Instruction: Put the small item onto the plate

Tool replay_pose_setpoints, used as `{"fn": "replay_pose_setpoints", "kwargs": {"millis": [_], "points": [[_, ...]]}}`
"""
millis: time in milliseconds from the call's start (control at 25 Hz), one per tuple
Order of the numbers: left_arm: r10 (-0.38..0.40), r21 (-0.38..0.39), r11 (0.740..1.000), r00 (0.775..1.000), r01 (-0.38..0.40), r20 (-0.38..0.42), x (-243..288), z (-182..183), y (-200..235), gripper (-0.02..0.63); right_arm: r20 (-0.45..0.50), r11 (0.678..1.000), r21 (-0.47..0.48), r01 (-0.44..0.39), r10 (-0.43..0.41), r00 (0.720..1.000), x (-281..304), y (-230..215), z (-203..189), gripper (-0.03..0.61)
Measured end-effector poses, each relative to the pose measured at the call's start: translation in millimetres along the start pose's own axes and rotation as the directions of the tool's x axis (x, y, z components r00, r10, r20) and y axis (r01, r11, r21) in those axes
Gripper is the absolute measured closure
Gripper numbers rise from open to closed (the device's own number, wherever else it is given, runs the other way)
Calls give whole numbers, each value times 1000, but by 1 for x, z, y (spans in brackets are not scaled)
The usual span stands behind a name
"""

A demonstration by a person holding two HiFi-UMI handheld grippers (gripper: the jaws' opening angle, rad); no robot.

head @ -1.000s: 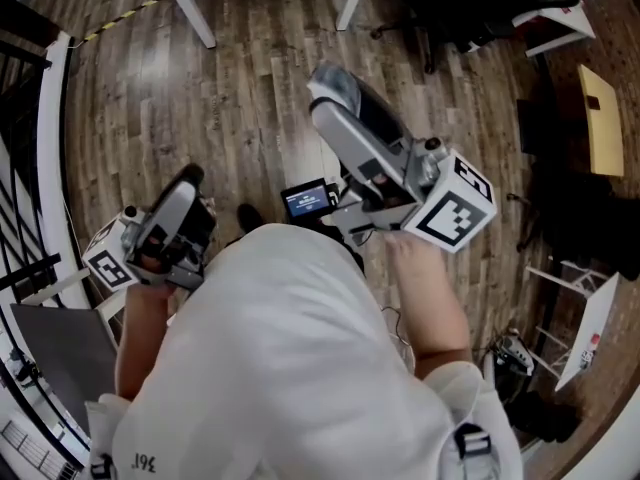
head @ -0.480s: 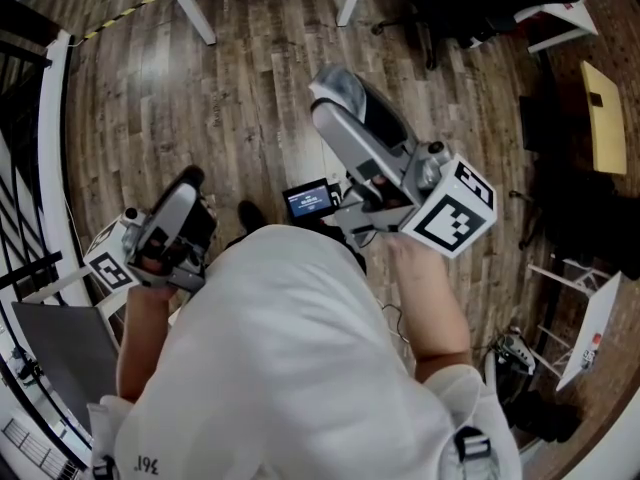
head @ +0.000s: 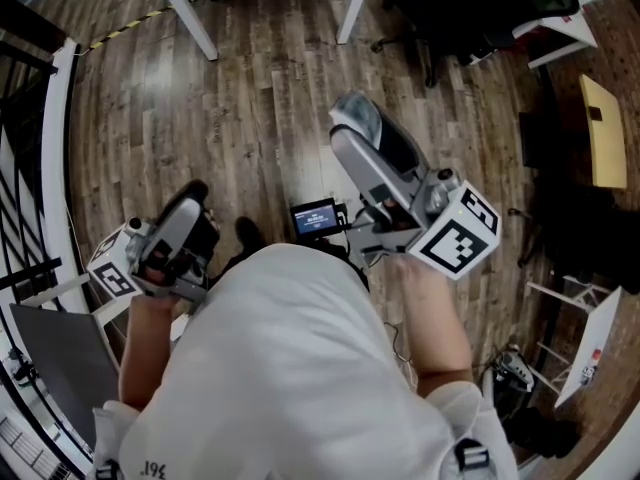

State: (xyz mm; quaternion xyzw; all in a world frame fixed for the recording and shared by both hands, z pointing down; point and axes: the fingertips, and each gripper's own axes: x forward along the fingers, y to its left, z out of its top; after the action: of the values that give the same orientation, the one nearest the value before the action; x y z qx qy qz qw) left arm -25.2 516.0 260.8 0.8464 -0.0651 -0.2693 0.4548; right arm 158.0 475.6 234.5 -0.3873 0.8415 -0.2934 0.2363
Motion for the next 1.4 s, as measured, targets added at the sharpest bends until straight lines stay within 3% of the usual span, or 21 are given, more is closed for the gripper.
{"fn": "replay_pose_setpoints", "kwargs": {"millis": [240, 320, 480, 760, 1120, 1400], "points": [[6, -5, 1000, 1000, -6, -3, 22, -17, 5, 508, -20, 1000, -9, 2, -2, 1000, -14, -16, 11, 262], [6, 3, 1000, 1000, -6, 4, 26, -22, 6, 566, -23, 1000, -12, 3, -3, 1000, -20, -20, 16, 262], [11, 13, 1000, 1000, -11, 18, 39, -33, 9, 606, -31, 1000, 2, 8, -8, 999, -33, -35, 21, 262], [53, 15, 998, 998, -53, 15, 46, -44, 19, 607, -51, 1000, 21, 3, -2, 999, -34, -52, 23, 262], [62, -17, 998, 998, -61, 29, 41, -11, 50, 607, -76, 999, 18, 27, -25, 997, 2, -70, 16, 262], [43, -22, 999, 999, -43, -6, 55, 59, 84, 607, -55, 996, 23, 87, -86, 995, 61, -89, 25, 262]]}}
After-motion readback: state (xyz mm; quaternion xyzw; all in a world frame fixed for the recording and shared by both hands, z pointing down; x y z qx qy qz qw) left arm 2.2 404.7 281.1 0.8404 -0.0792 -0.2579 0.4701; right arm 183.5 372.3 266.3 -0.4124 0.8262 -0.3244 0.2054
